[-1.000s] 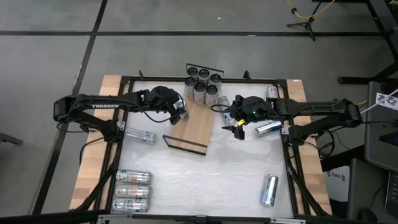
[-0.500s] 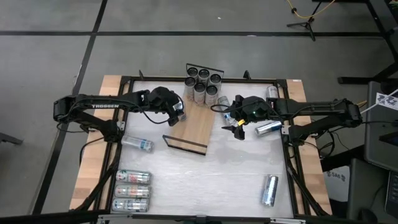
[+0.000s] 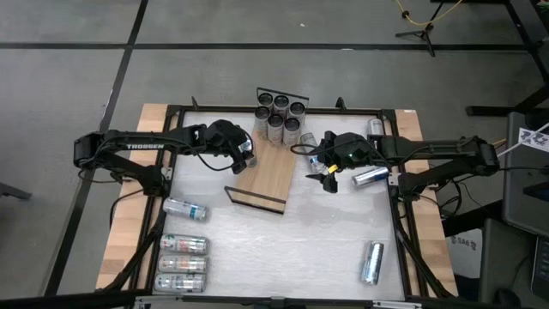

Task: Place canned beverage on shelf
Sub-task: Adjust the silver soda can

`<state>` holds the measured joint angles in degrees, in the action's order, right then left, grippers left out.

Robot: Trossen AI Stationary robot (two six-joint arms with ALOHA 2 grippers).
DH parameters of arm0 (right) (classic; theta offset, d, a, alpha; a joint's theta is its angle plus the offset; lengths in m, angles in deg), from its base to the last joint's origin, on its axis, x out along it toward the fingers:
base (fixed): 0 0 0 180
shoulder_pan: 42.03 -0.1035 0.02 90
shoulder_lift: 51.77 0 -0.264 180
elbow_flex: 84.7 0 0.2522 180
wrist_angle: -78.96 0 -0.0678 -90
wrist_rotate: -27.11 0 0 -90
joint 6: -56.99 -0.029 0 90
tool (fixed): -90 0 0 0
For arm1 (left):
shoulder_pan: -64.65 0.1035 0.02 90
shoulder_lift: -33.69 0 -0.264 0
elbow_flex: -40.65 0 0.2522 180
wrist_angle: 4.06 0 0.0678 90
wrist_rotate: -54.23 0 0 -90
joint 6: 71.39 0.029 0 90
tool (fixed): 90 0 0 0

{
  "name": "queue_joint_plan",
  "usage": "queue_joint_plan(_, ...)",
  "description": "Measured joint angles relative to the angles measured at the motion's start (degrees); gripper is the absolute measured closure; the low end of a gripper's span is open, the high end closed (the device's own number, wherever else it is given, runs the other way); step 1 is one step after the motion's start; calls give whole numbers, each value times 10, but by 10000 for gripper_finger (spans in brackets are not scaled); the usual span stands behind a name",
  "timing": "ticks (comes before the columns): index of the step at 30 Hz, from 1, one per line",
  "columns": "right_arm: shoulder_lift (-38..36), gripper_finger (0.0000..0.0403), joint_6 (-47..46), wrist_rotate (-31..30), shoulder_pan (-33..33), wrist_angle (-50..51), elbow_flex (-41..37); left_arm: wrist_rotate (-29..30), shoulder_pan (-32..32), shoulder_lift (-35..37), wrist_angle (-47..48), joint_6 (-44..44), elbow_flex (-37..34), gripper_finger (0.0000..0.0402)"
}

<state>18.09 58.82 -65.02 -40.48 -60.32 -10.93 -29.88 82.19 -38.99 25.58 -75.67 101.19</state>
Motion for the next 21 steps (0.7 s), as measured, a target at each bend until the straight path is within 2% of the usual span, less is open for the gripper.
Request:
queue_joint_plan(12,0,59,0,0,0,0,0,-9,0,2,-3,-1,2,99)
queue_joint_plan(21,0,59,0,0,0,0,0,-9,0,1,2,-29,16,97)
